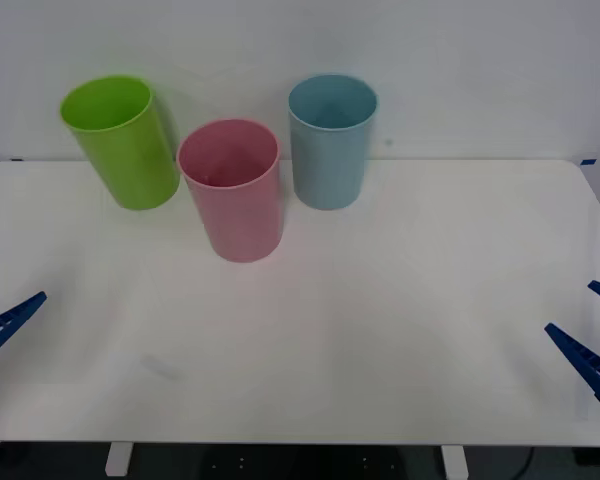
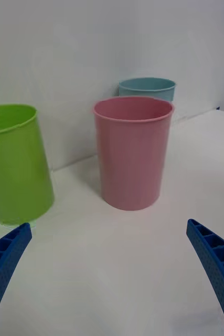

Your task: Grasp the object on the table and drop it into the matching bin: aluminum can to the light blue bin, PET bottle to the pink bin.

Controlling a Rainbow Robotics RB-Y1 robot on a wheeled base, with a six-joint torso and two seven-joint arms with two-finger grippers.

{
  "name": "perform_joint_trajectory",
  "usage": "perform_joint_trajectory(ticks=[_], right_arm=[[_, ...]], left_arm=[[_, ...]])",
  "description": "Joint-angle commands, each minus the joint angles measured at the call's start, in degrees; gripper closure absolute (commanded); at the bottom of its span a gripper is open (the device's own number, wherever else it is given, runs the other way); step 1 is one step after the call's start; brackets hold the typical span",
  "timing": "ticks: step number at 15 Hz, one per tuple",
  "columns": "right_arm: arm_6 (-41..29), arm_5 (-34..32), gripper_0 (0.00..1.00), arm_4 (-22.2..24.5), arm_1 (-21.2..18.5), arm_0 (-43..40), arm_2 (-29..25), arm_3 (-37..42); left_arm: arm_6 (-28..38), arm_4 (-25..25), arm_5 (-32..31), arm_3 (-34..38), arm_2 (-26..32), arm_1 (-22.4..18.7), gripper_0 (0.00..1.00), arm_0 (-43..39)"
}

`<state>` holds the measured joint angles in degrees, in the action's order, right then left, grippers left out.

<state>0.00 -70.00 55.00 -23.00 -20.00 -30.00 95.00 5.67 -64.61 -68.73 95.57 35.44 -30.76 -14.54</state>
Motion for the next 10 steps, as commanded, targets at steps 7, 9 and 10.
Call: perform_joint_trajectory(ticks=[7, 9, 10], right_arm=[[0.0, 0.0, 0.0, 0.0, 0.0, 0.0, 0.0, 0.0], [0.0, 0.0, 0.0, 0.0, 0.0, 0.0, 0.0, 0.0], [0.0, 0.0, 0.0, 0.0, 0.0, 0.0, 0.0, 0.0]], left_arm=[[-1.71, 3.53, -0.79, -0.03, -1.08, 0.09, 0.0, -5.94], [-1.63, 3.88, -0.7, -0.03, -1.43, 0.09, 0.0, -6.03], [-1.36, 4.15, -0.7, -0.03, -1.61, 0.09, 0.0, -6.03]])
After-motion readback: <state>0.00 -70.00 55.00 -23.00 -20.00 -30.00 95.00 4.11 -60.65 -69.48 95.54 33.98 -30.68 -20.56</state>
